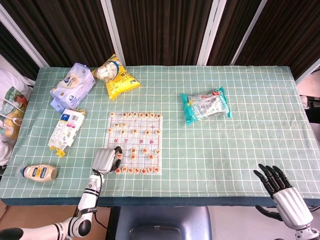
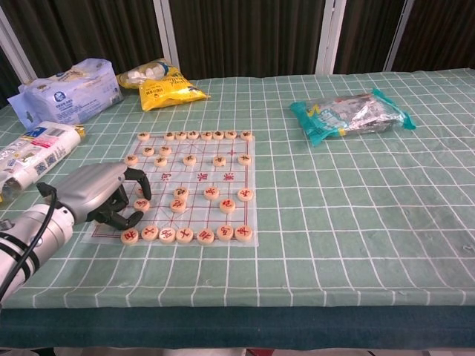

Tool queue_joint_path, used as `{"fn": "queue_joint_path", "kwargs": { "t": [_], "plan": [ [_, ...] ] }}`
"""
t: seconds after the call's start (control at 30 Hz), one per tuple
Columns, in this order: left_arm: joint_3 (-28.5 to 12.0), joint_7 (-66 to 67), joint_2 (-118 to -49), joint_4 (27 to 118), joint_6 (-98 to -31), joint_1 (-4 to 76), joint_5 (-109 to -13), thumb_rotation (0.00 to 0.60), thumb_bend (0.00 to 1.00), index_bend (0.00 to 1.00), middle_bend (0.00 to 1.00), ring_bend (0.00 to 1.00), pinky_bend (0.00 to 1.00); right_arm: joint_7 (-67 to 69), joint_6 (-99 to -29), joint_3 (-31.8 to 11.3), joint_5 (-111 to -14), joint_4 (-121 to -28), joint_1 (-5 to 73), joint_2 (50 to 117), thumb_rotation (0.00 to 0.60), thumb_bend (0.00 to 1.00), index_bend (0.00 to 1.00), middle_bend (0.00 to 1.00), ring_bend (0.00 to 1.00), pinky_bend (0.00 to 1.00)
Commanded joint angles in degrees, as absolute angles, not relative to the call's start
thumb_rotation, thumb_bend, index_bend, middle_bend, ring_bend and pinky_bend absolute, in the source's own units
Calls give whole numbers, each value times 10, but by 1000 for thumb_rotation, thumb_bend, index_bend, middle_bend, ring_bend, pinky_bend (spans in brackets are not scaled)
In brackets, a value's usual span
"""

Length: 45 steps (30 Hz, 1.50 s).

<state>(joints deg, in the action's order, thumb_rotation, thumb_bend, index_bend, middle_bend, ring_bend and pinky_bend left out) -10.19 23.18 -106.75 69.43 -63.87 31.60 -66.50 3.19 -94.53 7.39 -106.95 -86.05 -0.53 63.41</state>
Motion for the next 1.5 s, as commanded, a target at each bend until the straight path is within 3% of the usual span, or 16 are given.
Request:
{"fn": "queue_joint_path", "kwargs": {
  "t": [0.03,0.47,0.8,1.5],
  "plan": [
    [-101,233,-1066,694,-639,316,-665,600,383,432,1000,1000,1000,32,-945,74,-1069,-861,-5,634,600,248,0,0,0,0],
    [-102,239,-1066,690,-637,317,-661,600,383,447,1000,1000,1000,33,-946,74,-1070,-860,-6,634,600,248,0,0,0,0],
    [-100,233,-1060,702,-649,316,-675,600,372,558,1000,1000,1000,30,-945,75,-1071,-860,-6,635,600,248,0,0,0,0],
    [-148,325,-1072,778,-661,361,-638,600,369,531,1000,1000,1000,36,-941,75,-1068,-859,-3,633,600,248,0,0,0,0]
  ]
}}
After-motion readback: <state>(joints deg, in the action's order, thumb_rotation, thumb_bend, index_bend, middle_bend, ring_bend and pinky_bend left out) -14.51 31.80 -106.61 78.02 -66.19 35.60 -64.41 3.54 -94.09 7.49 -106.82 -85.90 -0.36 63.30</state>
